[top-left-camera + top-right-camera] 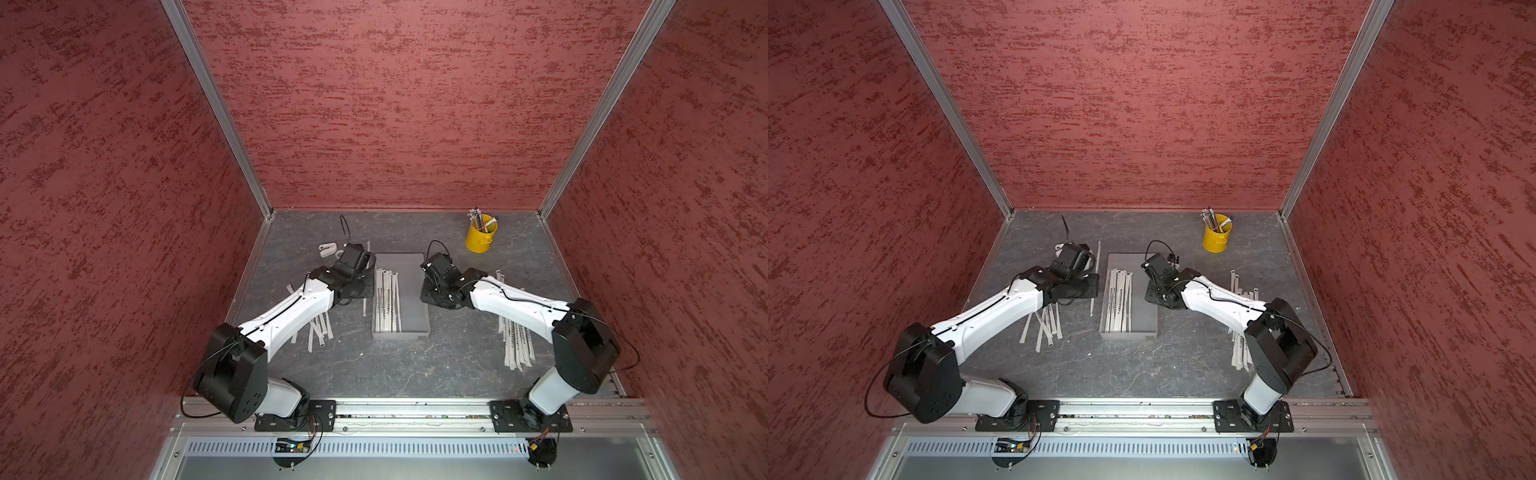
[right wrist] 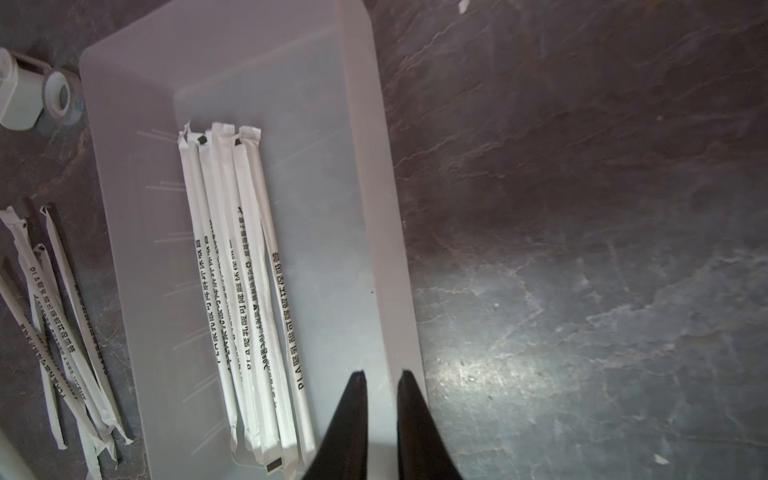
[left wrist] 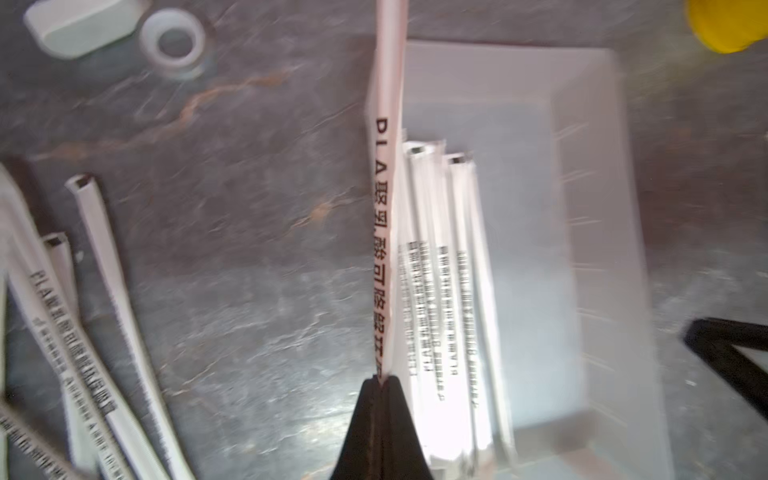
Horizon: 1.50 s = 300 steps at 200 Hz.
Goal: Put the straws into the storage box
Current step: Pick up the straw from the center of the board, then place the straw in the storage box.
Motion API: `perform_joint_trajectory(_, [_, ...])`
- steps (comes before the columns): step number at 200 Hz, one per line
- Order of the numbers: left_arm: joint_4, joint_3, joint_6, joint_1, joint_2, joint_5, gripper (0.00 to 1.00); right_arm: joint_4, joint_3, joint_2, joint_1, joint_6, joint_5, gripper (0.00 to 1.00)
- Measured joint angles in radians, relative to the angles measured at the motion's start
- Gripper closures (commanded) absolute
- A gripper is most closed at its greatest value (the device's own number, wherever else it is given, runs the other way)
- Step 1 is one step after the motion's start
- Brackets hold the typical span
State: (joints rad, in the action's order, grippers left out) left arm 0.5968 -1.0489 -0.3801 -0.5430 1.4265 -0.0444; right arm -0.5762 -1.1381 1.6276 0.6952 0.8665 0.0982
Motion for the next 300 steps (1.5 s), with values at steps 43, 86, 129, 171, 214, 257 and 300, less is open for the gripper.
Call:
perform_joint_trajectory(43, [-0.075,-0.085,-0.125,-0.122,0.198,0.09,0.97,0.0,0.023,-0.055,-0.053,-0.007,0.003,0.83])
perform_joint_trajectory(86, [-0.089,-0.089,-0.218,-0.178,0.363,0.118,0.96,0.0,0.063,-0.074,-0.064,-0.01,0.003,0.83])
perform_joint_trajectory(129, [-0.091,-0.093,-0.287,-0.198,0.377,0.113,0.93,0.003,0.081,-0.074,-0.064,-0.009,0.002,0.83])
perform_joint_trajectory(171, [-0.102,-0.09,-0.337,-0.201,0.378,0.093,0.88,0.009,0.081,-0.074,-0.064,-0.01,0.001,0.83])
perform_joint_trajectory(214, [-0.108,-0.084,-0.355,-0.203,0.405,0.087,0.8,0.01,0.081,-0.074,-0.064,-0.01,0.001,0.83])
perform_joint_trajectory(257, [-0.109,-0.082,-0.367,-0.203,0.407,0.084,0.75,0.009,0.082,-0.074,-0.067,-0.01,0.001,0.84])
perform_joint_trajectory(300, [-0.093,-0.08,-0.362,-0.204,0.346,0.09,0.65,-0.015,0.117,-0.124,-0.145,-0.043,0.0,0.83])
